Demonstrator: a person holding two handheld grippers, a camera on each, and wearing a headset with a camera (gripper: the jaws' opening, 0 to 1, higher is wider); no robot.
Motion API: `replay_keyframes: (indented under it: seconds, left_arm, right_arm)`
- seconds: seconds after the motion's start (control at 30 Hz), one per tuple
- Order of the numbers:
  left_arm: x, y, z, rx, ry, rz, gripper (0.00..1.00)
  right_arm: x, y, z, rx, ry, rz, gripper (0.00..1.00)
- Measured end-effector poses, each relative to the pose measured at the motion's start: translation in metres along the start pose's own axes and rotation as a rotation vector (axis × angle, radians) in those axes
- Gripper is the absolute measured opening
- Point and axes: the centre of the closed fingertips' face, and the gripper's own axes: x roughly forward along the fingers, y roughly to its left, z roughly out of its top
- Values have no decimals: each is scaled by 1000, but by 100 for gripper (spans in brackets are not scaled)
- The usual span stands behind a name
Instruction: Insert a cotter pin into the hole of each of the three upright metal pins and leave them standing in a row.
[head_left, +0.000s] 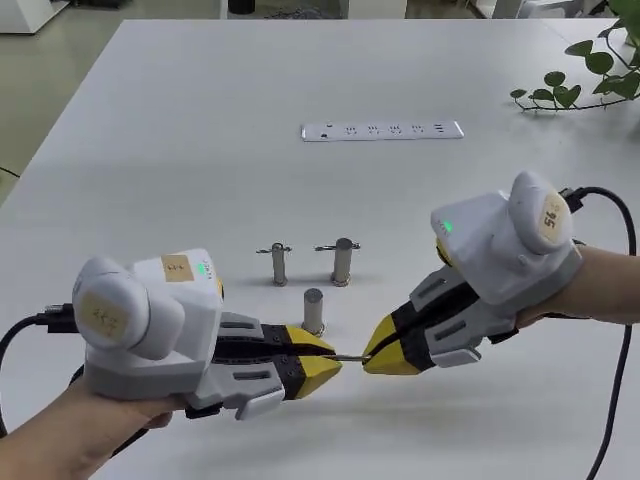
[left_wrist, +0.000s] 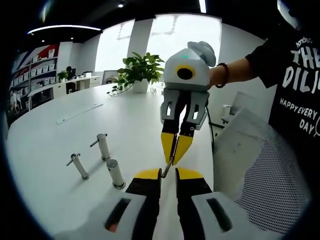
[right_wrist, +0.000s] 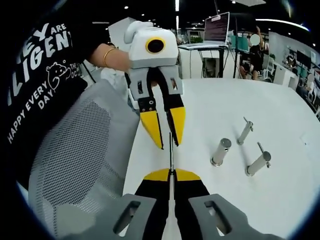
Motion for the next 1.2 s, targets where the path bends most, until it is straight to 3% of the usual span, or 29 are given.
replay_keyframes:
  seconds: [0.2,0.4,0.63,0.77,0.97,1.2]
  left_arm:
    - [2,2,0,9,-6,18,15]
    - [3,13,-3,5,-6,66,19]
    - [-1,37,-6,40,-12,187,23]
    - [-1,50,-13,51,7,259,22]
    - [3,64,-19,49,21,330,21]
    - [15,76,-26,51,50,375,21]
  right_arm:
    - [-1,-9,-4,-10,10,-30,0]
    - [-2,-17,-6,-18,21,-51,0]
    - [-4,-31,-12,-25,40,-88,0]
    - [-5,-40,-16,-27,55,-109,0]
    - [-6,-52,-23,-38,89,-131,0]
    - [-5,-64,-27,-36,109,-150,0]
